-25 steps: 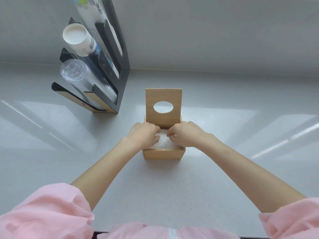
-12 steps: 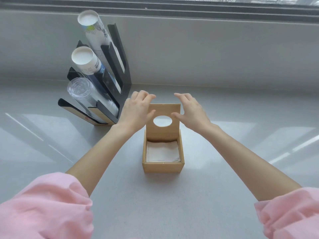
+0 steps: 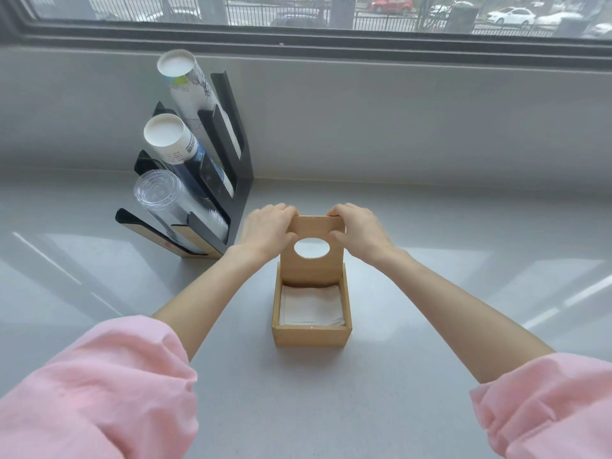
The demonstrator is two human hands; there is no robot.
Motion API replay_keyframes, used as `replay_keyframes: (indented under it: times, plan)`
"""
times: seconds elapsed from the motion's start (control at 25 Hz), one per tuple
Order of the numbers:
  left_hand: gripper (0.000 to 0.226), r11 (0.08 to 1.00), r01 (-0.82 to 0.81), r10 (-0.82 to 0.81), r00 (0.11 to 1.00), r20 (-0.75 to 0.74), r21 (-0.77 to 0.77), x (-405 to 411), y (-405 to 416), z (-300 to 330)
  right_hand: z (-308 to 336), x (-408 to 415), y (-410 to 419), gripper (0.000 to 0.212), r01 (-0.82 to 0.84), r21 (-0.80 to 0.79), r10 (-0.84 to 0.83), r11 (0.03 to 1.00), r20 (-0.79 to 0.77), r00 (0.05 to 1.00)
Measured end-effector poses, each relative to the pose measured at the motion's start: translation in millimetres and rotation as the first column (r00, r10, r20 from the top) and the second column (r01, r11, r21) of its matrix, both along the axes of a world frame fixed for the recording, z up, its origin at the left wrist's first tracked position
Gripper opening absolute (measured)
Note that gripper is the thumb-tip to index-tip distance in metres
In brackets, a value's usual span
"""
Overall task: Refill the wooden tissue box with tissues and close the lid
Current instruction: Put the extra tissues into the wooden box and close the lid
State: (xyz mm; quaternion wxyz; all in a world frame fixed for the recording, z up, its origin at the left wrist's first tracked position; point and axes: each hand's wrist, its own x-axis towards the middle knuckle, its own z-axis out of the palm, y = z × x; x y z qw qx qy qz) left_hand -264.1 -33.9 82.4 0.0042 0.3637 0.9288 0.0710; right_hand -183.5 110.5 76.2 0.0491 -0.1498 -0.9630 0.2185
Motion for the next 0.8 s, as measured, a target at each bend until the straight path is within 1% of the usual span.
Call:
replay_keyframes:
  times: [0.12,0.24,0.32,0.44,0.48,0.56,0.64,0.72,0.8]
  plan:
    - [0.028,0.999,-0.004,0.008,0.998,-0.068,0.054,-0.5,0.9,2.4,6.1,-1.0,1.6,0.027,0.024,-0.007,-0.024,1.0,-0.064,0.998]
    - [0.024,0.992,0.015,-0.003,0.995,-0.098,0.122,-0.6,-1.0,4.5,10.4,1.2,3.7,0.027,0.022,0.026,-0.02,0.999,-0.1,0.995]
    - [0.023,0.983,0.041,-0.025,0.995,-0.093,0.181,3.5,-5.0,3.1,7.8,9.2,1.6,0.025,0.017,-0.001,-0.017,1.0,-0.151,0.988]
    - [0.022,0.941,0.031,-0.029,1.0,-0.012,0.336,15.7,-18.6,-8.2,-6.1,28.8,-8.1,0.02,-0.006,-0.068,-0.012,0.998,-0.261,0.965]
    - [0.022,0.922,0.032,-0.037,0.999,0.006,0.387,20.1,-24.1,-14.6,-11.8,35.8,-10.1,0.02,-0.022,-0.067,0.002,0.998,-0.283,0.959]
    - [0.023,0.892,0.077,-0.077,0.997,-0.019,0.444,28.4,-34.5,-27.4,-23.4,49.2,-12.5,0.022,-0.073,-0.037,0.057,0.997,-0.322,0.945]
    - [0.022,0.886,0.151,-0.12,0.988,-0.096,0.439,35.2,-42.2,-38.4,-37.4,61.5,-14.6,0.023,-0.119,0.023,0.119,0.993,-0.362,0.924]
    - [0.018,0.895,0.221,-0.16,0.97,-0.185,0.388,42.9,-47.7,-49.6,-51.9,71.4,-18.6,0.026,-0.127,0.078,0.147,0.989,-0.386,0.911]
    - [0.019,0.898,0.262,-0.192,0.957,-0.219,0.355,51.3,-54.0,-64.1,-65.5,79.7,-22.6,0.031,-0.132,0.144,0.18,0.981,-0.399,0.899]
